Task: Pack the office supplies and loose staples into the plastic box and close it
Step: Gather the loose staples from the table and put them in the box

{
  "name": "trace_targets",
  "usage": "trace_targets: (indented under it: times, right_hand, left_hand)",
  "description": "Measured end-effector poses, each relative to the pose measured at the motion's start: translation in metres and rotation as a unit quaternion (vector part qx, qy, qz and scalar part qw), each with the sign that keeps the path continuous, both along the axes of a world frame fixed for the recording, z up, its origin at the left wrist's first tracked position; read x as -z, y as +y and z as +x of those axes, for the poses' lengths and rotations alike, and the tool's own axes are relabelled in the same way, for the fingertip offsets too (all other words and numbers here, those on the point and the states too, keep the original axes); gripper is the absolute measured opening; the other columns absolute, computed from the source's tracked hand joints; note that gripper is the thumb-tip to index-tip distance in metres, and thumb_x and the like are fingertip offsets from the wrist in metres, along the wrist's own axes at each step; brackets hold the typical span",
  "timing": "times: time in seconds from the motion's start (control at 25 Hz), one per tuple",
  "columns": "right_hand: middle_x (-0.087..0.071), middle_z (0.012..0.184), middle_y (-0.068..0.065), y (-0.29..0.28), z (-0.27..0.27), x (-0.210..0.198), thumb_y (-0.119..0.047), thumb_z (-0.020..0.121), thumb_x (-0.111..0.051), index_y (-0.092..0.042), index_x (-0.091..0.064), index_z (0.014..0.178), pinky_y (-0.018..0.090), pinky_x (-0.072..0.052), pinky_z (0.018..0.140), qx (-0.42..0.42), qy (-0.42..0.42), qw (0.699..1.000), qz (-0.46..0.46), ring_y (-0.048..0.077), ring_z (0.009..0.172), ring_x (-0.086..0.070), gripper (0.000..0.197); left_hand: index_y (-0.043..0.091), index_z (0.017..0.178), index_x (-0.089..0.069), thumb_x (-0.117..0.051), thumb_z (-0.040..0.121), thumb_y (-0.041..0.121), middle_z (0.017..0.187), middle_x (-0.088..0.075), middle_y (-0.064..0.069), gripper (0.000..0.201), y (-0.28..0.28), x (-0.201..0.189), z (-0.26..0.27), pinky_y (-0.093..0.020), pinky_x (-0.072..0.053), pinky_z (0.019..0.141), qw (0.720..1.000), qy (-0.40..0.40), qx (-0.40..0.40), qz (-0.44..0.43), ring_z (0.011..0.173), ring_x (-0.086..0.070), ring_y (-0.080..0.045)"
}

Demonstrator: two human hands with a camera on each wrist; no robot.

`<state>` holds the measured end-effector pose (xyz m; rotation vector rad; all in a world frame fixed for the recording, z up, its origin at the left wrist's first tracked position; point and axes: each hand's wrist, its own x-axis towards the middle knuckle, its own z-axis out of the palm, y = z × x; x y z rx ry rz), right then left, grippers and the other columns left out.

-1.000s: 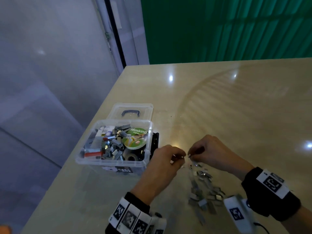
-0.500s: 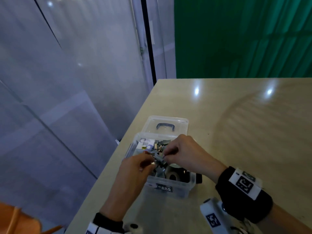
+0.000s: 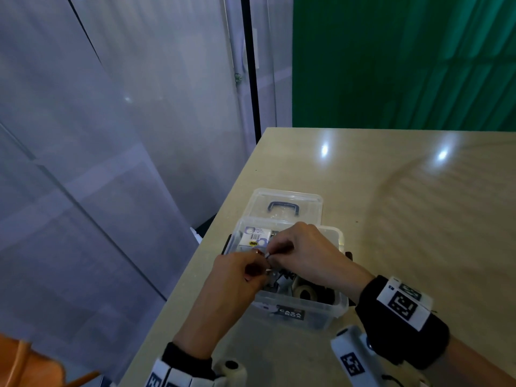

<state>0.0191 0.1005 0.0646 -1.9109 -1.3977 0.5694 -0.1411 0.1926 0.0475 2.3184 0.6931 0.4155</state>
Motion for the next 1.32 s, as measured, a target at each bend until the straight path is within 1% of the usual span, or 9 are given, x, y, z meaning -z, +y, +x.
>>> trace_targets:
  times: [0.12, 0.36, 0.56, 0.68, 0.8, 0.92, 1.08, 1.24, 1.32]
  right_hand:
    - [-0.071, 0.069, -0.009, -0.001, -0.002, -0.002, -0.012, 0.082, -0.072, -0.019, -0.08, 0.082, 0.014, -0.046, 0.056, -0.002, -0.011, 1.0, -0.001, 0.001, 0.063, -0.064, 0.011]
    - [-0.073, 0.07, -0.004, 0.004, 0.016, -0.003, -0.008, 0.085, -0.07, -0.013, -0.079, 0.077, 0.01, -0.041, 0.053, 0.049, -0.064, 0.997, -0.02, 0.001, 0.057, -0.059, 0.013]
    - [-0.077, 0.089, -0.004, 0.007, 0.015, 0.001, -0.005, 0.087, -0.068, -0.015, -0.081, 0.089, 0.01, -0.046, 0.063, 0.042, -0.09, 0.994, -0.051, 0.005, 0.078, -0.067, 0.017]
    - [-0.077, 0.093, -0.007, -0.001, 0.018, -0.001, -0.006, 0.089, -0.068, -0.016, -0.081, 0.095, 0.021, -0.054, 0.074, 0.056, -0.091, 0.993, -0.04, 0.006, 0.083, -0.069, 0.018]
    - [-0.076, 0.081, -0.009, -0.021, 0.024, -0.002, -0.012, 0.089, -0.07, -0.021, -0.081, 0.087, 0.026, -0.053, 0.067, 0.065, -0.068, 0.995, -0.035, 0.006, 0.074, -0.068, 0.014]
    - [-0.075, 0.076, -0.004, -0.048, 0.029, -0.004, -0.017, 0.087, -0.071, -0.02, -0.081, 0.082, 0.037, -0.056, 0.071, 0.069, -0.059, 0.995, -0.04, 0.016, 0.075, -0.07, 0.011]
    - [-0.076, 0.079, -0.004, -0.092, 0.038, -0.011, -0.022, 0.087, -0.073, -0.019, -0.081, 0.087, 0.04, -0.056, 0.074, 0.069, -0.053, 0.995, -0.042, 0.014, 0.075, -0.069, 0.008]
    - [-0.072, 0.074, -0.013, -0.163, 0.065, -0.008, -0.027, 0.091, -0.072, -0.021, -0.081, 0.09, 0.021, -0.051, 0.063, 0.076, -0.046, 0.992, -0.093, -0.001, 0.069, -0.066, 0.011]
    - [-0.073, 0.08, -0.014, -0.196, 0.079, 0.005, -0.031, 0.092, -0.072, -0.021, -0.08, 0.094, 0.019, -0.054, 0.068, 0.072, -0.045, 0.984, -0.154, -0.004, 0.072, -0.066, 0.013]
  left_hand:
    - [0.021, 0.094, -0.076, -0.072, 0.088, 0.019, 0.09, -0.074, 0.009, 0.007, 0.007, -0.001, -0.002, -0.015, -0.054, 0.083, 1.0, 0.014, -0.001, 0.001, 0.084, -0.068, 0.0]
    - [0.023, 0.094, -0.076, -0.072, 0.089, 0.02, 0.089, -0.073, 0.012, 0.007, 0.011, 0.003, -0.006, -0.001, -0.046, 0.075, 1.0, 0.02, 0.003, -0.006, 0.083, -0.065, 0.008]
    - [0.022, 0.096, -0.076, -0.07, 0.091, 0.02, 0.094, -0.074, 0.01, 0.008, 0.008, 0.002, -0.004, -0.012, -0.053, 0.086, 1.0, 0.006, 0.015, 0.003, 0.085, -0.067, 0.002]
    - [0.023, 0.101, -0.074, -0.07, 0.091, 0.021, 0.096, -0.072, 0.009, 0.011, 0.003, 0.0, 0.002, -0.012, -0.054, 0.083, 1.0, -0.018, 0.014, 0.007, 0.086, -0.065, 0.001]
    - [0.022, 0.118, -0.07, -0.07, 0.091, 0.023, 0.106, -0.069, 0.008, 0.027, -0.004, -0.002, 0.014, -0.003, -0.048, 0.075, 0.998, -0.064, -0.007, 0.009, 0.088, -0.063, 0.001]
    - [0.021, 0.118, -0.07, -0.07, 0.09, 0.019, 0.111, -0.07, 0.007, 0.028, -0.011, -0.001, 0.029, -0.006, -0.049, 0.079, 0.996, -0.089, 0.004, 0.025, 0.089, -0.062, 0.002]
    - [0.018, 0.116, -0.071, -0.069, 0.09, 0.017, 0.112, -0.069, 0.005, 0.027, -0.036, -0.002, 0.05, -0.016, -0.053, 0.085, 0.994, -0.098, 0.03, 0.03, 0.095, -0.063, -0.004]
    - [0.019, 0.108, -0.073, -0.069, 0.091, 0.019, 0.102, -0.069, 0.007, 0.018, -0.098, -0.004, 0.086, -0.016, -0.052, 0.08, 0.989, -0.107, 0.091, 0.043, 0.087, -0.062, -0.002]
    - [0.019, 0.107, -0.074, -0.069, 0.091, 0.02, 0.1, -0.07, 0.007, 0.017, -0.132, 0.005, 0.099, -0.015, -0.051, 0.079, 0.988, -0.086, 0.126, 0.035, 0.085, -0.061, -0.001]
